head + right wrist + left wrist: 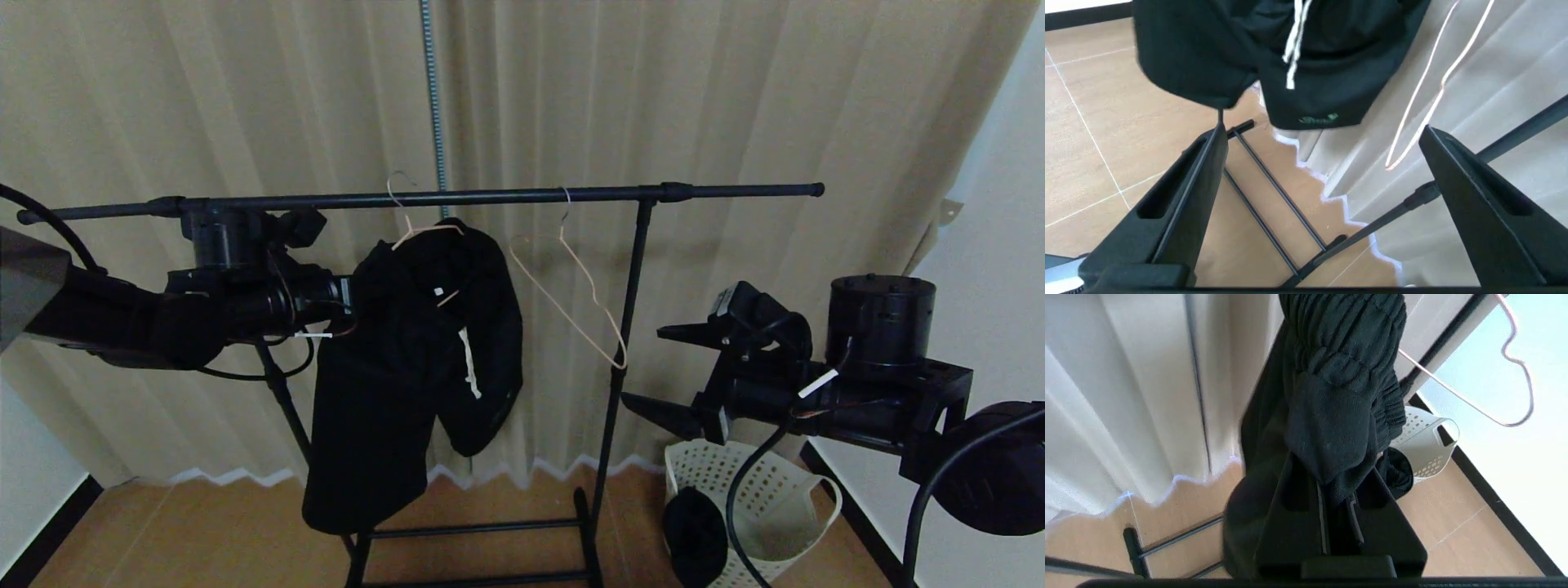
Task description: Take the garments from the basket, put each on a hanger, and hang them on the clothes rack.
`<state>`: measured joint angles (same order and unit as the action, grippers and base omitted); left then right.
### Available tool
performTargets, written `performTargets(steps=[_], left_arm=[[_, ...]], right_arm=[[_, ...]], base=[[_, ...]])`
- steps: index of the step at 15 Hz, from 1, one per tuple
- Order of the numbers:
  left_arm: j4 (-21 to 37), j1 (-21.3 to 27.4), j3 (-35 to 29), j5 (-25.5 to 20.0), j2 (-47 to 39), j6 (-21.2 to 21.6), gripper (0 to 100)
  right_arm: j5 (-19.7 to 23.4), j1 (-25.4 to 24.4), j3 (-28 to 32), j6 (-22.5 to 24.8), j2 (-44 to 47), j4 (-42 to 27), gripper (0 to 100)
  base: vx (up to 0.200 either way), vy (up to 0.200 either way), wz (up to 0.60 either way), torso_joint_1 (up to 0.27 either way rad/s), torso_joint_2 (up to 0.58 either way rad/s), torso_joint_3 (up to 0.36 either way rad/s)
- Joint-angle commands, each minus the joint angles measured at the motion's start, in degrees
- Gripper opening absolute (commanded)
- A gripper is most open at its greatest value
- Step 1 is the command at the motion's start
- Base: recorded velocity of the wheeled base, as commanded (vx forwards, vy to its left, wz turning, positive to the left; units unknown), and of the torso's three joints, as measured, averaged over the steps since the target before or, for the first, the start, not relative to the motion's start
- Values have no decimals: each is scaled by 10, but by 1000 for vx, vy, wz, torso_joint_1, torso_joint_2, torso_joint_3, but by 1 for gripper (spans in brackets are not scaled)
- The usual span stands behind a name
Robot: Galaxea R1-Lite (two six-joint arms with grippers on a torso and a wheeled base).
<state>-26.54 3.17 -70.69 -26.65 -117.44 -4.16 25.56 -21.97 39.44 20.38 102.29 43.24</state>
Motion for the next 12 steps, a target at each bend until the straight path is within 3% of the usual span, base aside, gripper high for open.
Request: performTargets(steps=[1, 9, 10, 12], left_arm=[[-1, 0, -11, 0, -23, -5, 0], [-24, 0, -15, -1, -45, -21, 0], [-24, 1, -14, -2, -44, -20, 100], [-25, 2, -6, -2, -41, -17, 100]], right_arm=[[0, -1, -1, 1, 8, 0, 100], [-1, -5, -3, 2, 25, 16, 100], [-1, -5, -5, 2, 32, 29, 100], [-1, -5, -5, 2, 34, 33, 100]], base=[[0, 0, 0, 0, 0, 0], [0, 0, 0, 0, 0, 0], [0, 0, 0, 0, 0, 0], [0, 0, 0, 0, 0, 0]])
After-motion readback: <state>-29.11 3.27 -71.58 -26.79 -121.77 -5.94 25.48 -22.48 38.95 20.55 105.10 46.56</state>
